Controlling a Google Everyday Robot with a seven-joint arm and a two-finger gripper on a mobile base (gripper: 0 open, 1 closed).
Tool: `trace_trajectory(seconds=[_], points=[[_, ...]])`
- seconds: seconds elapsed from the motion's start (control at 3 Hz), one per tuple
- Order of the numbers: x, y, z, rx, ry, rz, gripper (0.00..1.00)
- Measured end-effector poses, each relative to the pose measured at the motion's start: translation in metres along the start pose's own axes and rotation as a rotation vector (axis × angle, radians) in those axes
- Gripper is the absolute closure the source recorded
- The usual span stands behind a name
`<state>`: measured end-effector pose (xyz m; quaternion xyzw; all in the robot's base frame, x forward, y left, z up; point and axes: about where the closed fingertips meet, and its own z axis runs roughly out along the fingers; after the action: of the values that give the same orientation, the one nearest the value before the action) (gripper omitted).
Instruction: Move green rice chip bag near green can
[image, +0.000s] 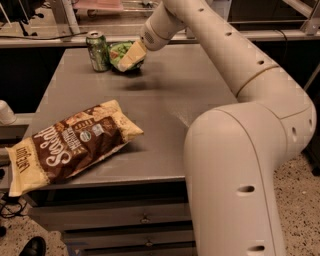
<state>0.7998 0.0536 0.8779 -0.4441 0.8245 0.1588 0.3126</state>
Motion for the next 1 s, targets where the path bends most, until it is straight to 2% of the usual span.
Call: trace_trajectory(seconds=[0.33, 0.67, 1.0], points=[[0.012, -0.002, -0.02, 0.019, -0.003, -0.01, 0.0], [0.033, -0.007, -0.059, 0.049, -0.037, -0.024, 0.0], [0.057, -0.013, -0.102, 0.065, -0.098, -0.043, 0.0]])
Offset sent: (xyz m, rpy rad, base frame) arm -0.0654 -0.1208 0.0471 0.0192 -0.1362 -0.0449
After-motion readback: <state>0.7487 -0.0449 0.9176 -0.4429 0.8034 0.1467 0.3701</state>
